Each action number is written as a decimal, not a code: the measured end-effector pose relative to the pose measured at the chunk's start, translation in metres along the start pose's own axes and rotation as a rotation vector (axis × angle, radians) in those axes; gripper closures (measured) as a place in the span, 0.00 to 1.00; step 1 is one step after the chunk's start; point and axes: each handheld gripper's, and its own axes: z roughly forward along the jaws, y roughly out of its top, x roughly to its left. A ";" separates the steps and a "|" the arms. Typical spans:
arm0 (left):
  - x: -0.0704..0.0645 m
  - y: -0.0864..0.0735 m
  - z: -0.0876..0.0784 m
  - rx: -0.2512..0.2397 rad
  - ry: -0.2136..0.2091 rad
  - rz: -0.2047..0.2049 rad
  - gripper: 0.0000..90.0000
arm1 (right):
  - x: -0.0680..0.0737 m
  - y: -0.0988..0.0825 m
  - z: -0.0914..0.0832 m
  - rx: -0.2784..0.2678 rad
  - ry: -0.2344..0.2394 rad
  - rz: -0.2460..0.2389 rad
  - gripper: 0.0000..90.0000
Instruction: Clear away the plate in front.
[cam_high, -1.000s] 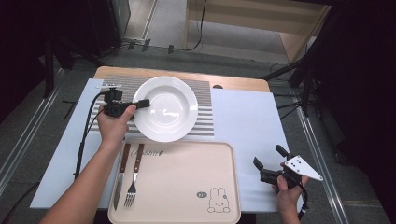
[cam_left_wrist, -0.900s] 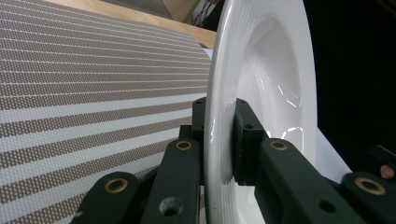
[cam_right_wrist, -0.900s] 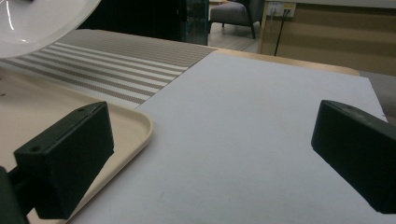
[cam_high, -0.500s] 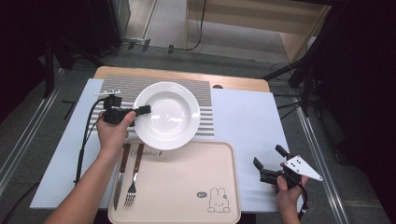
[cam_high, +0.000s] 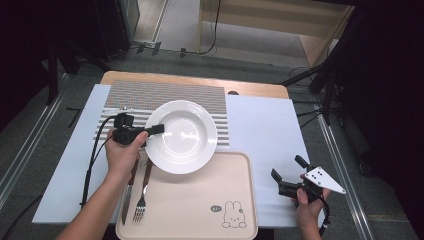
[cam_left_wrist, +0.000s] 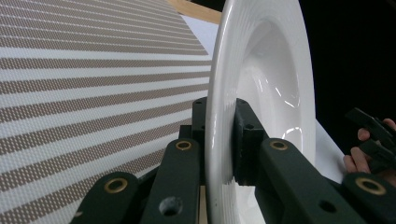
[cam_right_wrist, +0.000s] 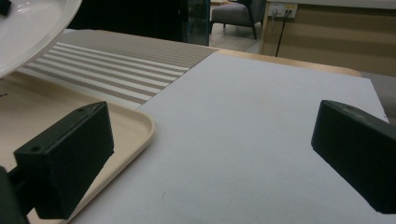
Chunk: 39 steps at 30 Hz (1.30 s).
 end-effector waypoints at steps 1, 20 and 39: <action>-0.001 -0.002 0.000 0.003 -0.003 0.001 0.90 | 0.000 0.000 0.000 0.000 0.000 0.000 0.00; -0.022 -0.035 -0.003 0.053 -0.065 0.005 0.90 | -0.001 0.000 0.000 -0.003 -0.001 0.003 0.00; -0.029 -0.066 -0.006 0.125 -0.095 0.004 0.90 | 0.000 0.000 0.000 -0.001 -0.005 -0.001 0.00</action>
